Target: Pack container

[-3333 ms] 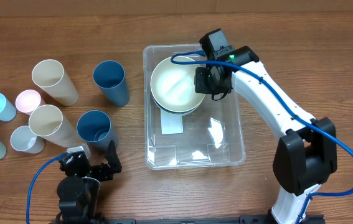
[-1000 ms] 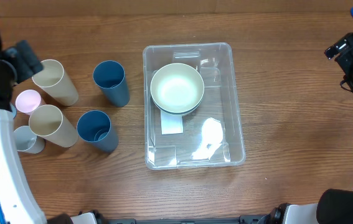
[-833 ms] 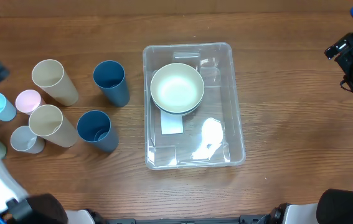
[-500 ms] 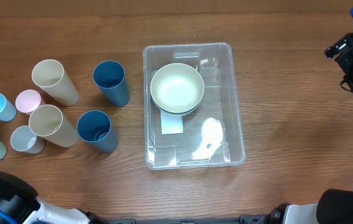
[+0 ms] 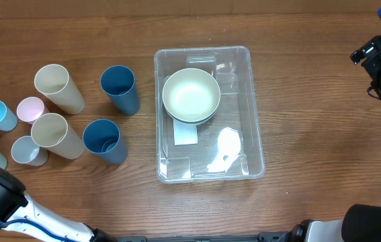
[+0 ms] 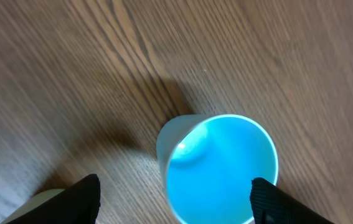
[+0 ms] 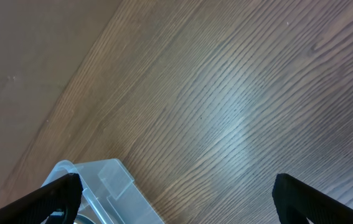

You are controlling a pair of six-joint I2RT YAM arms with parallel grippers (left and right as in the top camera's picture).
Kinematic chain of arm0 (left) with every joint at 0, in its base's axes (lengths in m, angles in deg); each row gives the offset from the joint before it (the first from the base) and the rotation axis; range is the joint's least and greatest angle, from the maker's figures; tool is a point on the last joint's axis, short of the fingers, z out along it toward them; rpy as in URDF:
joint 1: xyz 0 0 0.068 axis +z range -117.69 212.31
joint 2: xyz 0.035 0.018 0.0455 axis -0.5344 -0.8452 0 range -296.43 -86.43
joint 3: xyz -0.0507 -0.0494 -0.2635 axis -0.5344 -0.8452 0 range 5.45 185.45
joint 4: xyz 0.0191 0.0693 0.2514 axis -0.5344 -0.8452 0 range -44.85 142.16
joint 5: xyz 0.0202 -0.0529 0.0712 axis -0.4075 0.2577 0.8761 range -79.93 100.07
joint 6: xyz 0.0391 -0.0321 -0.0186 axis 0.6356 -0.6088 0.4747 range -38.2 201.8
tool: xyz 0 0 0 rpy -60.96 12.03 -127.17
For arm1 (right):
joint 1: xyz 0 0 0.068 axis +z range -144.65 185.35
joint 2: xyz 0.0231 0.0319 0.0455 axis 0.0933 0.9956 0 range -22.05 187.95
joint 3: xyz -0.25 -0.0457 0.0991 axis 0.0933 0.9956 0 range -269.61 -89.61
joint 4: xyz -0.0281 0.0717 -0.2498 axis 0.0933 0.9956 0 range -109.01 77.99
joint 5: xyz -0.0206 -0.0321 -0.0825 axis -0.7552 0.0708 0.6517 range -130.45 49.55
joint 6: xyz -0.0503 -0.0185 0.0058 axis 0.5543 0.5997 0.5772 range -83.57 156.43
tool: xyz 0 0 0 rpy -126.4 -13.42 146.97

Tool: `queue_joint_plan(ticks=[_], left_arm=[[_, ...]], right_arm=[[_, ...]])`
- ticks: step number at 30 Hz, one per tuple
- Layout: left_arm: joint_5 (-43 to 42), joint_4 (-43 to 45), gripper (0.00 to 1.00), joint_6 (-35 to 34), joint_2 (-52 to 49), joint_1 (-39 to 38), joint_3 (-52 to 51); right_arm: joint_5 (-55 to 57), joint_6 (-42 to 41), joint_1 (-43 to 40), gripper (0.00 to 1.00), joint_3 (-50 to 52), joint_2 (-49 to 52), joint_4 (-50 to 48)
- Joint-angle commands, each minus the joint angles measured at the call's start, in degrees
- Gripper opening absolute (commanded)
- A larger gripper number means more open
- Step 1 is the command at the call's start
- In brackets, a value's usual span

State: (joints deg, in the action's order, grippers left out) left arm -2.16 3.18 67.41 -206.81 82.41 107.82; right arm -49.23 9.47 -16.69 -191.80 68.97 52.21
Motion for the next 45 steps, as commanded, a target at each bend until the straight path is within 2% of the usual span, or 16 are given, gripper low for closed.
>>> queue_joint_plan(ticks=[1,8,14,19,24,28,31,36,40,43,45], left_arm=[[0.6,1.0,0.71,3.1,-3.5,-1.0,1.4],[0.9,3.3,0.50,3.3,-6.1,-1.5,1.4],[1.9,5.1,0.24,3.0,-6.1,-1.5,1.4],[-3.4,2.1,0.05,2.2,-5.5,-1.4,6.5],[-4.5,-9.9,0.04,0.4,-2.2,-2.3,22.3],[-11.2,-15.9,0.04,-1.1,4.4,-6.0,31.9],[-13.5,-17.9,0.04,-0.4,11.6,-13.4,34.3],[-8.2,-22.3,0.04,7.8,21.2,-40.1,34.3],[-0.3,-25.0,0.04,9.2,19.5,-61.1,33.4],[2.5,-25.4,0.04,9.7,14.7,-72.7,32.9],[2.9,-26.0,0.04,9.7,10.6,-77.4,32.8]], right_arm=[[0.1,-0.3,0.0,1.00,-0.3,-0.5,-0.2],[0.1,-0.3,0.0,1.00,-0.3,-0.5,-0.2],[0.1,-0.3,0.0,1.00,-0.3,-0.5,-0.2],[0.1,-0.3,0.0,1.00,-0.3,-0.5,-0.2],[0.1,-0.3,0.0,1.00,-0.3,-0.5,-0.2],[0.1,-0.3,0.0,1.00,-0.3,-0.5,-0.2],[0.1,-0.3,0.0,1.00,-0.3,-0.5,-0.2],[0.1,-0.3,0.0,1.00,-0.3,-0.5,-0.2],[0.1,-0.3,0.0,1.00,-0.3,-0.5,-0.2],[0.1,-0.3,0.0,1.00,-0.3,-0.5,-0.2],[0.1,-0.3,0.0,1.00,-0.3,-0.5,-0.2]])
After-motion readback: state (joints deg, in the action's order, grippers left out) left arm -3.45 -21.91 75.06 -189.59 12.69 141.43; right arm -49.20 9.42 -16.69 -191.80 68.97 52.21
